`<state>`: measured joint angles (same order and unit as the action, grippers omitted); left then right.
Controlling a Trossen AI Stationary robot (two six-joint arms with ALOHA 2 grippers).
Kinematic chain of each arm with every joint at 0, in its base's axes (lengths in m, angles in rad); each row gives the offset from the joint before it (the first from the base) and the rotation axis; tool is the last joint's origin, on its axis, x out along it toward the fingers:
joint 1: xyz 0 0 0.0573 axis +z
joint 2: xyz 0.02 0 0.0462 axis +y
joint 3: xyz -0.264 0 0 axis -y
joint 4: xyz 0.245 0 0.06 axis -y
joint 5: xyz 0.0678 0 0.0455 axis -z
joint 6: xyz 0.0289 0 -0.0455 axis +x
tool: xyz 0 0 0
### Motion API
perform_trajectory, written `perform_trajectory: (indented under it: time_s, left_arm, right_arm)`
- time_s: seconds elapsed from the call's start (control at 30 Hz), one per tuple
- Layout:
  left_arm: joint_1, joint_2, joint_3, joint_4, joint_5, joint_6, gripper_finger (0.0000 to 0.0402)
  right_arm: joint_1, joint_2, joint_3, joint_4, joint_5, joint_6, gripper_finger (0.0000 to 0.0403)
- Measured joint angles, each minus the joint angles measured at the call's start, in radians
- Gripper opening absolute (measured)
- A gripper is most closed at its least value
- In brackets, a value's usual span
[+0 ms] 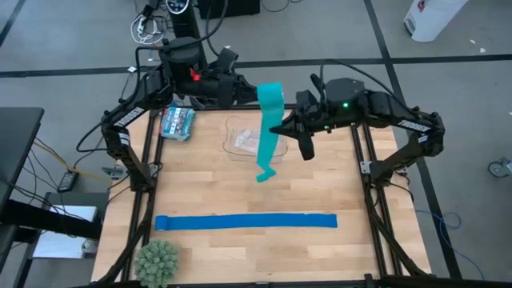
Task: Roll bandage
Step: Roll the green bandage
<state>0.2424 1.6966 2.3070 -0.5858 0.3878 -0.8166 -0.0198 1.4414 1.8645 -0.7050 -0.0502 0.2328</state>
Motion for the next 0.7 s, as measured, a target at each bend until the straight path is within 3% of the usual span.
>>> perform_trajectory:
  time_s: [0.37,0.57,0.7]
  left_arm:
    - [0.000,0.000,0.000,-0.030,0.083,-0.024,0.0021]
    - [-0.002,0.000,-0.008,-0.048,0.104,-0.024,0.0021]
    - [-0.002,-0.001,-0.008,-0.074,0.106,0.000,0.0021]
  right_arm:
    - [-0.072,-0.016,0.000,-0.057,0.114,0.037,0.0000]
    - [-0.143,-0.015,0.000,0.071,0.106,0.071,0.0000]
    - [-0.149,-0.015,0.001,0.134,0.022,0.065,0.0002]
